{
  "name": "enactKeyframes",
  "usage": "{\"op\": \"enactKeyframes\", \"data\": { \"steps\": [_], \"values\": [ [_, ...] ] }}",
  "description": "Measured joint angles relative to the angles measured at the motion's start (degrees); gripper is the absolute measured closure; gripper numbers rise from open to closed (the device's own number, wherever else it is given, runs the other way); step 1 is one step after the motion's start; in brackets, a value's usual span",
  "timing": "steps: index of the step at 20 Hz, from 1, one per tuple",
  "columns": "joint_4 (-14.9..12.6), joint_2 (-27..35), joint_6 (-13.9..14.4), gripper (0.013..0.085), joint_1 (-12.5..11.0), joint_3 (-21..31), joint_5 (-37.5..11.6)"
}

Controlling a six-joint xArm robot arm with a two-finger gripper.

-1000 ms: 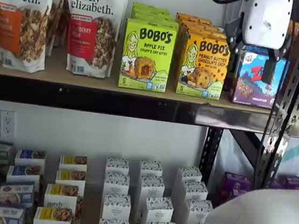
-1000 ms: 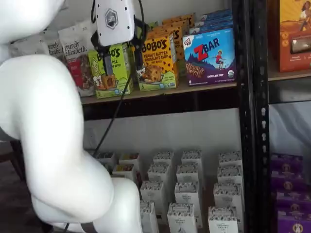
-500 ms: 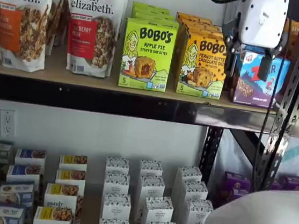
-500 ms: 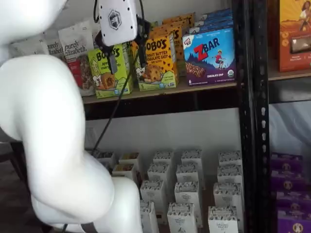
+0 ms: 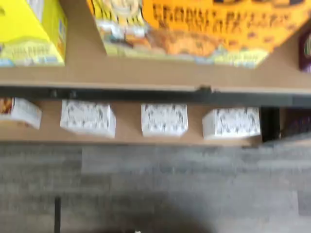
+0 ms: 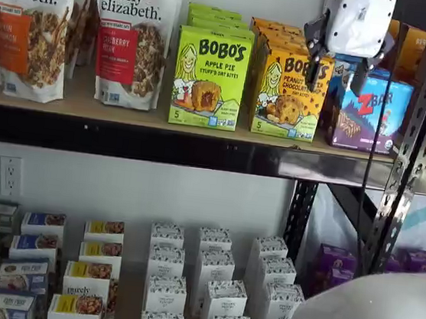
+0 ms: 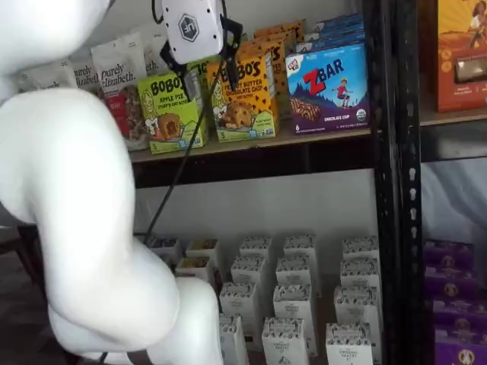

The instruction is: Pick up the orange box on the top shelf, the fifth box from the left

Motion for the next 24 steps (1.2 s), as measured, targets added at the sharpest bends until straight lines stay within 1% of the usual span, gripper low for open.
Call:
{"op": "enactKeyframes", "data": {
  "steps": [5,11,14,16,17,19,21,22,24],
  "values": [
    [0.56,0.8,0.61,0.013,0.23,1.65,-8.28],
    [2.25,0.76,0.38,0.013,-0.01,4.49,-18.25],
    [1.87,0.88,0.92,0.013,0.53,5.55,-21.83],
    [1.89,0.82,1.14,0.013,0.78,6.05,-23.46],
    [2.01,0.92,1.19,0.013,0.86,6.05,-23.71],
    [1.16,1.12,1.77,0.013,1.27,5.72,-23.29],
    [1.57,0.05,1.25,0.013,0.78,6.73,-24.78],
    [2.37,-0.65,0.54,0.013,0.23,7.25,-25.36],
    [2.65,-1.78,-0.11,0.013,-0.4,7.83,-25.36]
  ]
}}
